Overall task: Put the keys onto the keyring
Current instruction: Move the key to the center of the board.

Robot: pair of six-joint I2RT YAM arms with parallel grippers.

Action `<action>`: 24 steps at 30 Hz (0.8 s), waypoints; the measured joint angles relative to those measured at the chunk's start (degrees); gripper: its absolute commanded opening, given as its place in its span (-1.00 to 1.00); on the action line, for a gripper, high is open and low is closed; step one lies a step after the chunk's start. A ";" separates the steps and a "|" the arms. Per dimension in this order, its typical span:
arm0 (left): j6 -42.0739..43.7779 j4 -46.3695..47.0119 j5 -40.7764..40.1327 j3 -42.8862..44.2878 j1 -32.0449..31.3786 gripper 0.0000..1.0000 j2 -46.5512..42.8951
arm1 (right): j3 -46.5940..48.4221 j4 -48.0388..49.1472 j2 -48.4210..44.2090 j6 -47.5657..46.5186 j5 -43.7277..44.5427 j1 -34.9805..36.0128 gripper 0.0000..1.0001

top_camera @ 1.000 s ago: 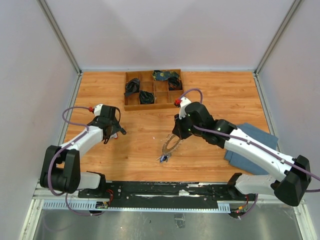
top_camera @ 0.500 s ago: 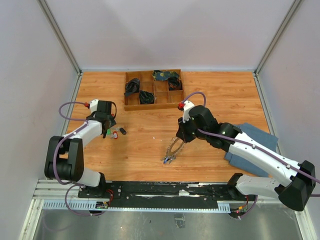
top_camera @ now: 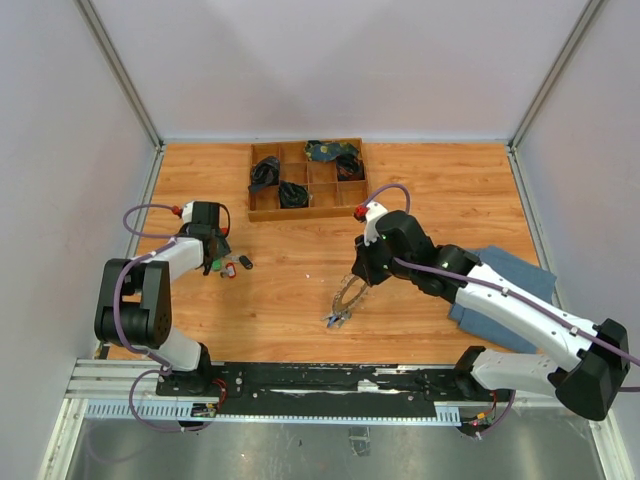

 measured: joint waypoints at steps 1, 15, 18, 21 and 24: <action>0.04 0.02 0.28 0.00 0.00 0.07 0.02 | 0.00 0.00 0.11 0.00 -0.02 0.00 -0.99; -0.55 -0.79 3.45 -1.18 -0.44 -0.55 -1.99 | 0.00 0.44 0.31 0.48 -0.42 0.00 -0.99; -1.68 -2.43 4.68 -1.97 -3.26 -0.55 -3.67 | 0.00 0.46 0.31 0.57 -0.35 0.00 -0.99; -3.89 -3.23 6.10 -2.84 -8.37 -0.55 -4.70 | 0.00 0.44 0.31 0.74 0.13 0.00 -0.99; -6.45 -2.05 6.82 -3.48 -13.05 -0.57 -4.57 | 0.00 0.42 0.22 0.96 0.68 0.00 -0.99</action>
